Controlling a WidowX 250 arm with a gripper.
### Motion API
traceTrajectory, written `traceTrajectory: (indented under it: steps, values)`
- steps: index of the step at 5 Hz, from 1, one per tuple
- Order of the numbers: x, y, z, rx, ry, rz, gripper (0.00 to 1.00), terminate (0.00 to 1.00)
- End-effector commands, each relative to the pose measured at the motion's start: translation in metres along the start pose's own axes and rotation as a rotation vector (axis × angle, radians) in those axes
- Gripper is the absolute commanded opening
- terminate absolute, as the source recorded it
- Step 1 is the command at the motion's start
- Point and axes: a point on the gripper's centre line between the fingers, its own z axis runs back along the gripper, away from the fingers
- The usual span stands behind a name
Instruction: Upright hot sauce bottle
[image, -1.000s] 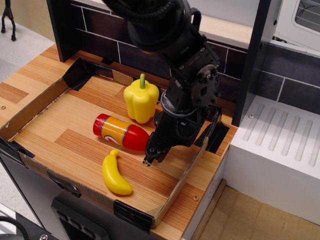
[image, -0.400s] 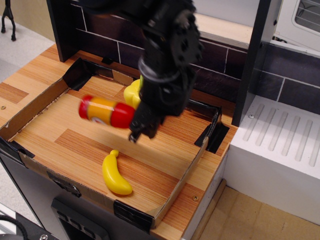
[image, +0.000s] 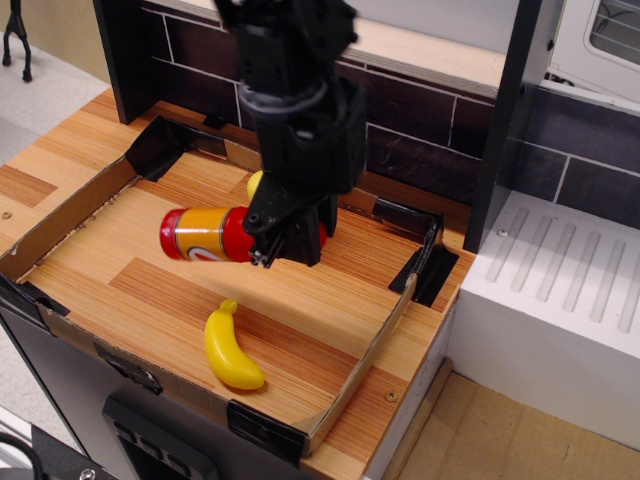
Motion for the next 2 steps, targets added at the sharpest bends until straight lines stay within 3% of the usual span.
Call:
traceTrajectory:
  steps: [1,2]
  values:
    - [0.0019,0.0000,0.0213,0.048,-0.321,-0.020,0.00,0.00]
    - [0.0009,0.0040,0.0281,0.048,-0.470,-0.004,0.00,0.00]
